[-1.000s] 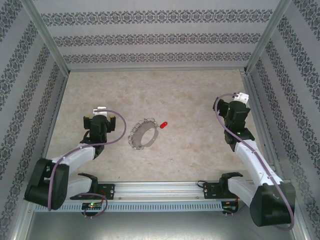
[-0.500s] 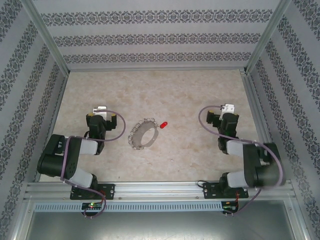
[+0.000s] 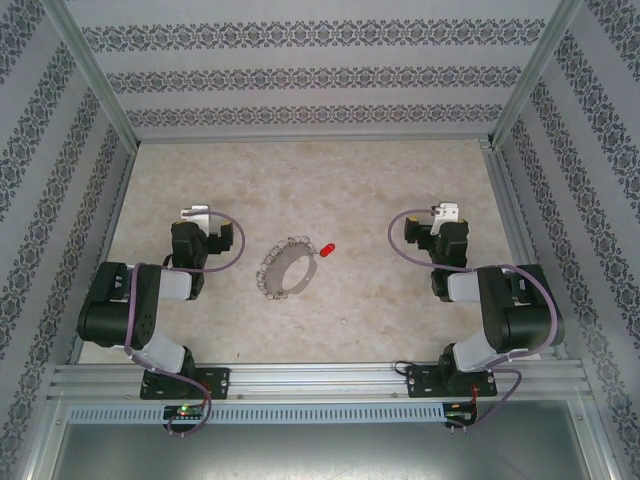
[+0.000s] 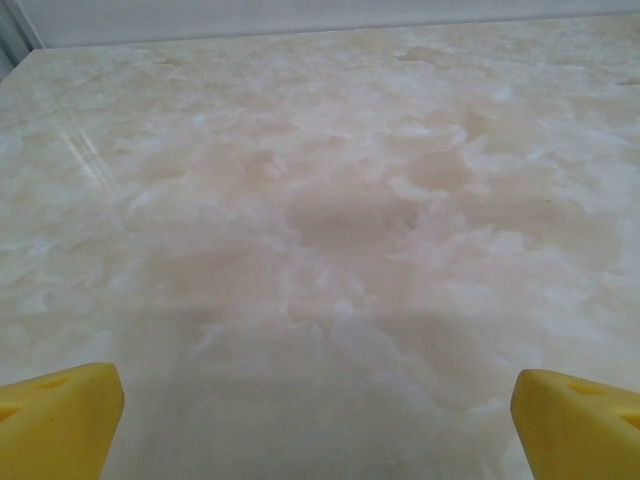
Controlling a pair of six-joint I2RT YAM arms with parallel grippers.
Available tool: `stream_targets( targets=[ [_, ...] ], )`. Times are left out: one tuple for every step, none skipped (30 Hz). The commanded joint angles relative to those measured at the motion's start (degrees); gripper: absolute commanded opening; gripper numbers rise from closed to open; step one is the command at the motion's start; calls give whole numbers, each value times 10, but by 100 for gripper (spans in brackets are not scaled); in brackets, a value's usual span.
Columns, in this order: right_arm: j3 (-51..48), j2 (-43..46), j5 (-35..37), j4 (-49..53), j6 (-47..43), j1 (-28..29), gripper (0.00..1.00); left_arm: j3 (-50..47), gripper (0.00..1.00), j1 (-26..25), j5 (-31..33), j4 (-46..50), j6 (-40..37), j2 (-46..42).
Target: Put the keys on the keyring
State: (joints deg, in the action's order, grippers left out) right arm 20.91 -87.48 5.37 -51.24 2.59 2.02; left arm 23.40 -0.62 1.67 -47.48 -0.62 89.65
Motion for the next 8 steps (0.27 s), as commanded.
stream_targets(
  targets=[
    [9, 6, 10, -11, -5, -2, 98, 8, 100, 5, -11, 2, 12, 1],
    [11, 4, 9, -10, -4, -2, 98, 7, 100, 5, -10, 4, 12, 0],
    [13, 3, -4, -8, -1, -8, 98, 7, 100, 5, -10, 4, 12, 0],
    [14, 2, -25, -5, -2, -13, 98, 7, 100, 5, -11, 5, 12, 0],
    [15, 4, -29, -4, -4, -13, 98, 7, 100, 5, -11, 4, 12, 1],
    [13, 5, -30, -5, -5, -13, 98, 7, 100, 6, -11, 4, 12, 1],
    [10, 6, -27, -9, -6, -11, 98, 7, 100, 6, -13, 4, 12, 0],
    [10, 8, -30, -8, -6, -12, 98, 7, 100, 6, -13, 3, 12, 0]
  ],
)
